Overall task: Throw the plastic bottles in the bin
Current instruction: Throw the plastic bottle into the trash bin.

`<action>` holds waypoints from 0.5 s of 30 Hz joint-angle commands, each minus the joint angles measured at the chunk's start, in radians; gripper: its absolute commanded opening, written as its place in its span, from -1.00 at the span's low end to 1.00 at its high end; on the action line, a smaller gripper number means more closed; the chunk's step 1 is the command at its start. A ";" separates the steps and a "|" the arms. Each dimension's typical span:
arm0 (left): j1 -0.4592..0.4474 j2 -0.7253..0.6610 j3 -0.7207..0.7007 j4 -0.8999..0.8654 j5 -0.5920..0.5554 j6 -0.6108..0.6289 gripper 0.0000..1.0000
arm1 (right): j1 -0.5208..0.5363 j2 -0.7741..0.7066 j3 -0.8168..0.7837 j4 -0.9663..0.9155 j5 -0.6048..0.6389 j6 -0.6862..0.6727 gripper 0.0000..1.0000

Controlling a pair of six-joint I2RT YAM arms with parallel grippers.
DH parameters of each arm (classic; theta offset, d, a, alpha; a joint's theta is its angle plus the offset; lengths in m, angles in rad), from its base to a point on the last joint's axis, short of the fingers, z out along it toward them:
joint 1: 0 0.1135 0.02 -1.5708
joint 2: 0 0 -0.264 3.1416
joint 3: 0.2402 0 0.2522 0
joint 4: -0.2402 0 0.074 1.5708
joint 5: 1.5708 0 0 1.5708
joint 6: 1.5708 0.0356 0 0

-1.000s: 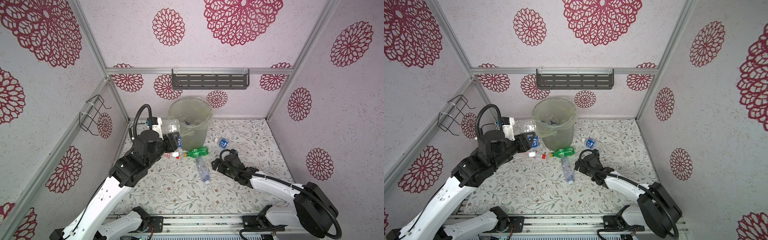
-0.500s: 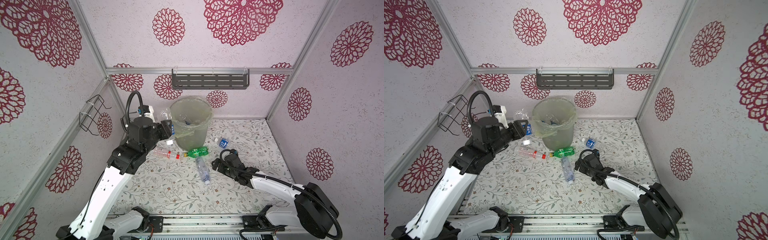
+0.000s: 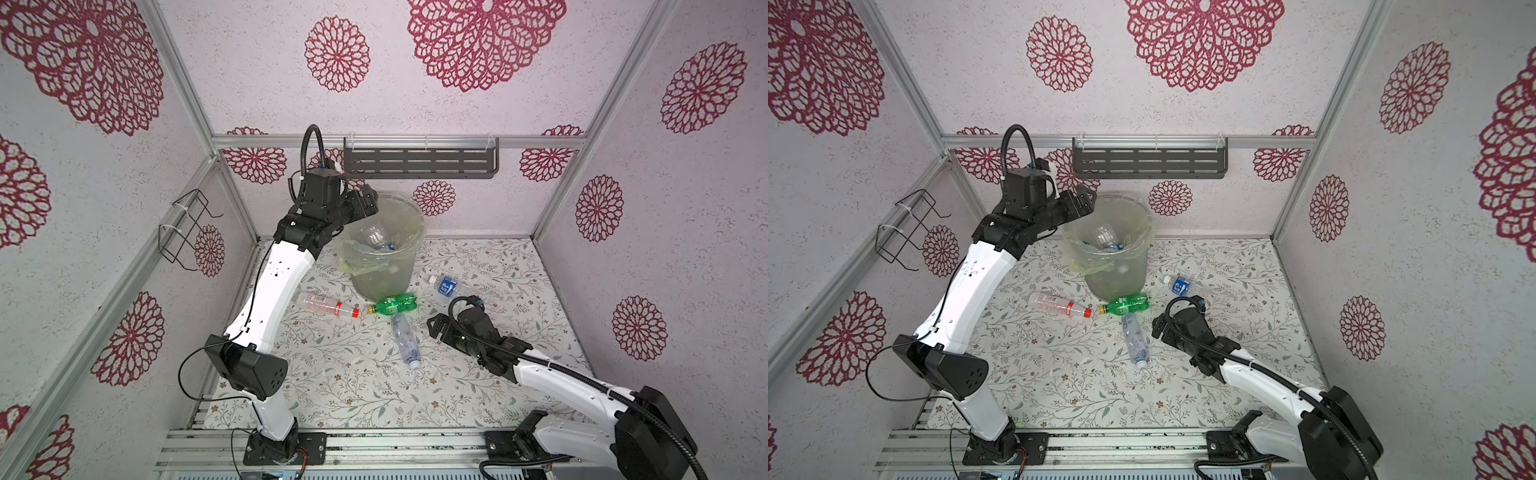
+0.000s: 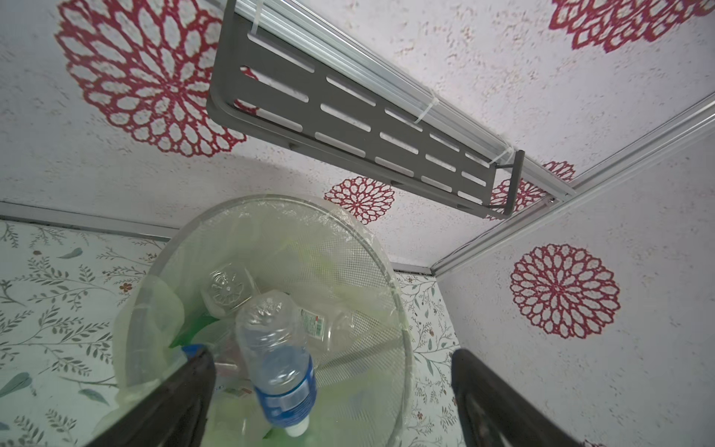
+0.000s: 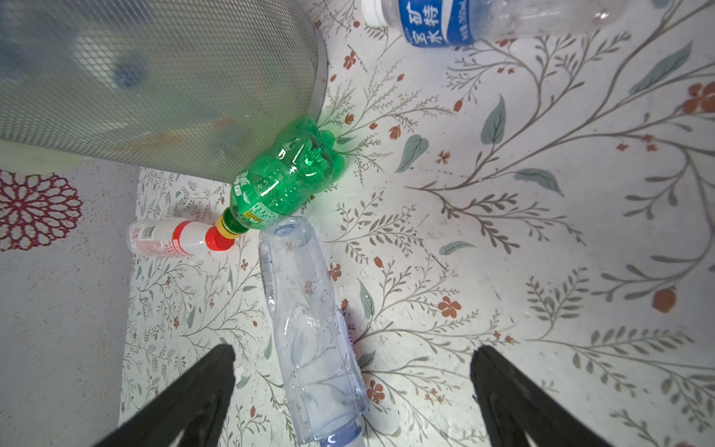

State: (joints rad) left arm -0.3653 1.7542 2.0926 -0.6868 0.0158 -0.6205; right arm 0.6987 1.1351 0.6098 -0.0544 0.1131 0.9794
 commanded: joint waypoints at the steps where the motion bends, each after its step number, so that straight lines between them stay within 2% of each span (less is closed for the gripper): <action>1: 0.015 -0.126 0.019 -0.036 0.056 0.027 0.95 | 0.004 -0.048 -0.020 -0.023 0.037 -0.011 0.98; 7: 0.040 -0.337 -0.282 0.054 0.096 -0.003 0.95 | 0.016 -0.088 -0.037 -0.031 0.102 0.004 0.98; 10: 0.053 -0.412 -0.380 0.054 0.062 0.007 0.95 | 0.035 -0.101 -0.030 -0.020 0.136 -0.029 0.98; 15: 0.079 -0.495 -0.509 0.042 0.055 0.009 0.95 | 0.045 -0.103 -0.014 0.024 0.091 -0.055 0.98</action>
State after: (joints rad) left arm -0.3038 1.2705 1.6413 -0.6411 0.0784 -0.6209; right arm 0.7364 1.0462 0.5663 -0.0631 0.1970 0.9577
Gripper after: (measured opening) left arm 0.973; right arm 0.989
